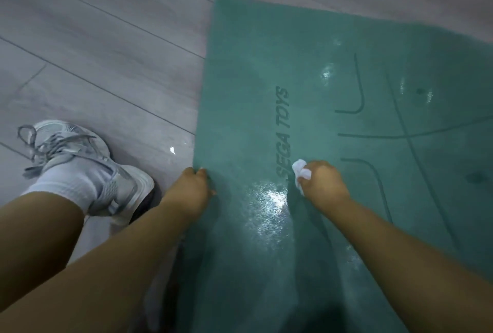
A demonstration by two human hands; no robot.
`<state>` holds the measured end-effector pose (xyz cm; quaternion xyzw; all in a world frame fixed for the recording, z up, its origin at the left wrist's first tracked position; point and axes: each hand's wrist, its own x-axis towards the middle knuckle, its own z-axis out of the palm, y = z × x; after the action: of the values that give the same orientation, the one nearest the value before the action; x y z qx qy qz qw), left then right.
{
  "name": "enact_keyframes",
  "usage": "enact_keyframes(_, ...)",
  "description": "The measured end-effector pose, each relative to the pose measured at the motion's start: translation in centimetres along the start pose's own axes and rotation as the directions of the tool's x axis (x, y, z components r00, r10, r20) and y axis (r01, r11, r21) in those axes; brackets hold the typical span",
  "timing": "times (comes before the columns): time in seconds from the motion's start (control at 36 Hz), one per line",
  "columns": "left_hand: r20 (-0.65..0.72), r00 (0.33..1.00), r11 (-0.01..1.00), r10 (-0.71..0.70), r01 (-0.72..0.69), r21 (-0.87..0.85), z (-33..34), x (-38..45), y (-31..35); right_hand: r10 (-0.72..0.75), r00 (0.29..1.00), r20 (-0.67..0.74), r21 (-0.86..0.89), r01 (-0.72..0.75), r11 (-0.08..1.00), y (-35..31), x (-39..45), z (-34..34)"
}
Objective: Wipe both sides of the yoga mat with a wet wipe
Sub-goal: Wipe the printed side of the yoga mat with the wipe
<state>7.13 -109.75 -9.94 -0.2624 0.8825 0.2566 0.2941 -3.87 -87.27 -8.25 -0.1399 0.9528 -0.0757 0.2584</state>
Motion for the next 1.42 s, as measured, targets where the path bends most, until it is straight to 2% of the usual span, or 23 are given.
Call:
enact_keyframes(0.08,0.065,0.996,0.995,0.062,-0.067,0.077,0.4,-1.1,0.5,0.039,0.995,-0.096,0.188,-0.021,0.982,-0.2,-0.5,-0.4)
enact_keyframes(0.19,0.074,0.990,0.984,0.121,-0.129,0.120,-0.1,-1.5,-0.3,-0.135,0.986,-0.099,0.155,0.150,0.977,-1.6,-0.6,-0.4)
enact_keyframes(0.28,0.075,0.987,0.978,0.139,-0.149,0.148,-0.6,-1.5,-1.2,-0.173,0.978,-0.119,0.071,0.182,0.981,-2.0,1.1,0.1)
enact_keyframes(0.36,-0.029,0.983,0.941,0.183,-0.166,0.295,-0.8,-1.5,-1.9,-0.073,0.964,-0.255,0.139,0.111,0.984,-1.9,4.1,0.3)
enact_keyframes(0.44,-0.091,0.974,0.938,0.209,-0.174,0.299,-0.8,-1.0,-2.6,0.139,0.934,-0.329,0.278,-0.045,0.959,-2.5,6.5,0.3)
enact_keyframes(0.5,-0.102,0.965,0.928,0.243,-0.201,0.315,-0.8,-0.5,-3.0,0.136,0.931,-0.339,0.286,-0.036,0.958,-4.2,7.0,0.8)
enact_keyframes(0.56,-0.109,0.956,0.920,0.272,-0.226,0.320,-0.8,0.0,-3.5,0.021,0.941,-0.338,0.245,0.067,0.967,-6.6,7.0,1.9)
enact_keyframes(0.61,-0.111,0.952,0.920,0.286,-0.241,0.309,-1.0,0.4,-3.9,-0.191,0.938,-0.290,0.143,0.240,0.960,-9.0,6.3,3.5)
enact_keyframes(0.69,-0.113,0.947,0.922,0.301,-0.259,0.288,-1.1,0.6,-4.5,-0.596,0.790,-0.144,-0.020,0.599,0.800,-11.2,4.2,5.6)
enact_keyframes(0.72,-0.136,0.937,0.923,0.322,-0.279,0.264,-0.9,0.7,-4.7,-0.666,0.742,-0.073,-0.031,0.666,0.745,-11.1,3.6,5.9)
enact_keyframes(0.78,-0.173,0.926,0.927,0.336,-0.293,0.234,-0.7,0.8,-4.9,-0.739,0.669,-0.084,-0.055,0.737,0.673,-9.9,4.0,5.9)
enact_keyframes(0.83,-0.166,0.930,0.931,0.328,-0.289,0.221,-0.6,0.7,-4.8,-0.644,0.744,-0.178,-0.069,0.643,0.763,-8.2,6.0,4.7)
enact_keyframes(0.86,-0.168,0.930,0.933,0.327,-0.291,0.210,-0.6,0.7,-4.8,-0.541,0.801,-0.255,-0.064,0.545,0.836,-7.3,7.4,3.9)
enact_keyframes(0.92,-0.162,0.933,0.938,0.320,-0.288,0.192,-0.6,0.6,-4.7,-0.254,0.901,-0.352,0.087,0.301,0.950,-5.8,9.4,2.3)
enact_keyframes(0.97,-0.138,0.942,0.941,0.307,-0.279,0.190,-0.8,0.5,-4.6,0.003,0.906,-0.422,0.226,0.102,0.969,-6.2,10.0,1.6)
enact_keyframes(1.03,-0.127,0.946,0.946,0.299,-0.276,0.173,-1.0,0.5,-4.6,0.043,0.905,-0.422,0.225,0.059,0.973,-8.1,9.3,2.8)
enact_keyframes(1.08,-0.131,0.941,0.944,0.311,-0.290,0.156,-1.1,0.5,-4.7,-0.192,0.899,-0.394,0.121,0.258,0.959,-10.4,7.8,5.3)
enact_keyframes(1.17,-0.126,0.937,0.941,0.325,-0.307,0.138,-1.4,0.7,-4.8,-0.620,0.766,-0.168,0.008,0.630,0.776,-12.6,4.5,7.2)
enact_keyframes(1.22,-0.120,0.938,0.942,0.324,-0.309,0.130,-1.6,1.0,-5.0,-0.749,0.660,-0.049,-0.076,0.746,0.662,-11.9,4.2,6.4)
enact_keyframes(1.25,-0.116,0.942,0.946,0.315,-0.302,0.113,-1.7,1.1,-5.0,-0.760,0.649,-0.026,-0.141,0.751,0.645,-11.0,4.6,5.5)
enact_keyframes(1.31,-0.119,0.948,0.954,0.296,-0.289,0.075,-1.7,1.2,-5.0,-0.662,0.742,-0.107,-0.188,0.639,0.746,-8.3,6.7,4.0)
enact_keyframes(1.36,-0.133,0.947,0.955,0.294,-0.286,0.080,-1.5,1.2,-5.0,-0.361,0.888,-0.283,-0.070,0.356,0.932,-5.1,8.9,2.3)
enact_keyframes(1.42,-0.155,0.941,0.953,0.301,-0.290,0.094,-1.3,1.1,-5.0,-0.051,0.906,-0.419,0.107,0.105,0.989,-3.3,9.2,1.9)
